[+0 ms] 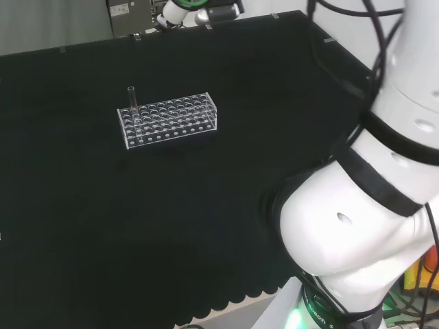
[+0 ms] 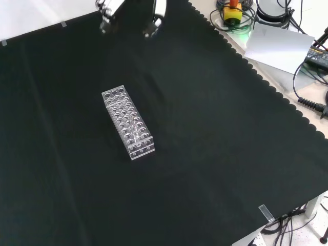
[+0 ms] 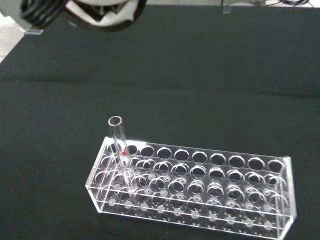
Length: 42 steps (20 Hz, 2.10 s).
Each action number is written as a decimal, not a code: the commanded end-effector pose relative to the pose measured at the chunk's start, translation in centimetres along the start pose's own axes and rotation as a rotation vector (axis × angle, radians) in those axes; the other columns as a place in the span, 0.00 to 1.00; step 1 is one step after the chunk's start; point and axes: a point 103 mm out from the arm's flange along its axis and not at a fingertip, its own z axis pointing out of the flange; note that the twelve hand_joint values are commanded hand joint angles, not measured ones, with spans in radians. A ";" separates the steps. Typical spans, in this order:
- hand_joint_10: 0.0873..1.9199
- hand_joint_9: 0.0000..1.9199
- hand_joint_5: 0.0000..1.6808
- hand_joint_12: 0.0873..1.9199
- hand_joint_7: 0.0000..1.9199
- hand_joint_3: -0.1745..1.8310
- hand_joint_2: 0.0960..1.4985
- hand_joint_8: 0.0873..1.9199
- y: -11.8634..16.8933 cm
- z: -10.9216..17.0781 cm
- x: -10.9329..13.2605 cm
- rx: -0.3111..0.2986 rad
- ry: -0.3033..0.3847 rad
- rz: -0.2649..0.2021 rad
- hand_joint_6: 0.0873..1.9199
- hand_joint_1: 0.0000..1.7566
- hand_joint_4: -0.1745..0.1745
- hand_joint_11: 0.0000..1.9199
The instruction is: Pick up the test tube.
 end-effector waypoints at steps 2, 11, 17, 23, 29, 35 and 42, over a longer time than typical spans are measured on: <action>0.43 0.22 0.23 0.76 0.22 0.38 0.41 0.43 5.2 4.1 2.5 0.095 -0.049 -0.053 0.07 0.47 0.22 0.14; 0.43 0.25 0.25 0.76 0.30 0.38 0.40 0.43 7.6 7.8 3.4 0.178 -0.075 -0.069 0.11 0.49 0.20 0.14; 0.43 0.26 0.27 0.76 0.32 0.38 0.40 0.43 8.8 10.3 4.5 0.229 -0.103 -0.095 0.12 0.49 0.19 0.15; 0.42 0.27 0.27 0.76 0.33 0.38 0.40 0.43 9.5 13.4 5.6 0.311 -0.139 -0.134 0.16 0.50 0.16 0.15; 0.42 0.27 0.27 0.76 0.35 0.38 0.40 0.43 9.7 15.5 6.4 0.360 -0.170 -0.163 0.19 0.50 0.13 0.15; 0.42 0.28 0.27 0.76 0.38 0.38 0.40 0.44 10.0 16.5 6.7 0.372 -0.187 -0.162 0.25 0.50 0.11 0.15; 0.40 0.34 0.30 0.74 0.46 0.39 0.38 0.45 10.9 17.1 7.0 0.322 -0.232 -0.147 0.34 0.52 0.10 0.18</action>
